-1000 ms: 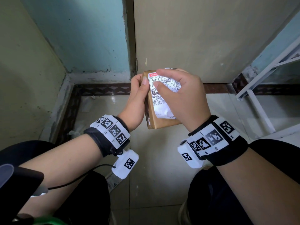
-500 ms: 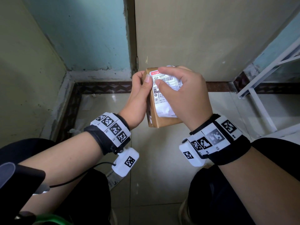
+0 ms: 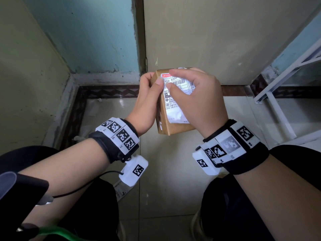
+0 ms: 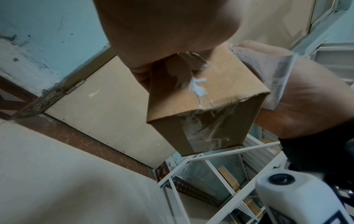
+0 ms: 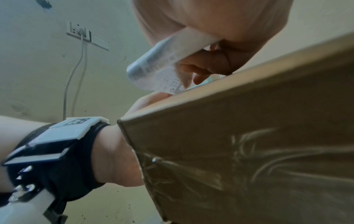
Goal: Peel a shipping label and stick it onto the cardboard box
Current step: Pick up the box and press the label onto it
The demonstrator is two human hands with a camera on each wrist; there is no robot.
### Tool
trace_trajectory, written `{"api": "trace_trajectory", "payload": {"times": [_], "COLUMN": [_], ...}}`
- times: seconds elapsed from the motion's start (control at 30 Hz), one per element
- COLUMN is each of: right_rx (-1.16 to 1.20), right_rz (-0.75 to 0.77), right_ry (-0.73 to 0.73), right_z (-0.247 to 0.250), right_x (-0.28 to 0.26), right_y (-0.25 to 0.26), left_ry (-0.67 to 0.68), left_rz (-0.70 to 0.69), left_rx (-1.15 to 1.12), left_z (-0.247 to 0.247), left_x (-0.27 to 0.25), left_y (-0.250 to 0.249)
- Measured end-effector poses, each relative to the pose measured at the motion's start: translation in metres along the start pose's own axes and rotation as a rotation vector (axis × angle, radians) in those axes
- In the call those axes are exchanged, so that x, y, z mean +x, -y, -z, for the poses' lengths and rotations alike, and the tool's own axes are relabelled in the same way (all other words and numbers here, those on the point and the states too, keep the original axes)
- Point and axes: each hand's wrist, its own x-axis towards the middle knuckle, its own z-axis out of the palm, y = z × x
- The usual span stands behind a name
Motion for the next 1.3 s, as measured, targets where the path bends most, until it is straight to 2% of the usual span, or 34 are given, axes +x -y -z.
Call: {"api": "trace_trajectory", "payload": {"times": [0.33, 0.73, 1.3], "right_rx": [-0.045, -0.105, -0.122], "right_rz": [0.040, 0.097, 0.081], "right_ry": [-0.002, 0.023, 0.115], "right_z": [0.001, -0.001, -0.002], "right_x": [0.000, 0.000, -0.003], "right_y": [0.000, 0.001, 0.003], "left_ry": [-0.023, -0.049, -0.109], "left_rz": [0.002, -0.075, -0.016], "left_rx": [0.048, 0.126, 0.145], "left_z": [0.000, -0.001, -0.003], "left_x": [0.003, 0.000, 0.001], "left_y": [0.000, -0.003, -0.010]}}
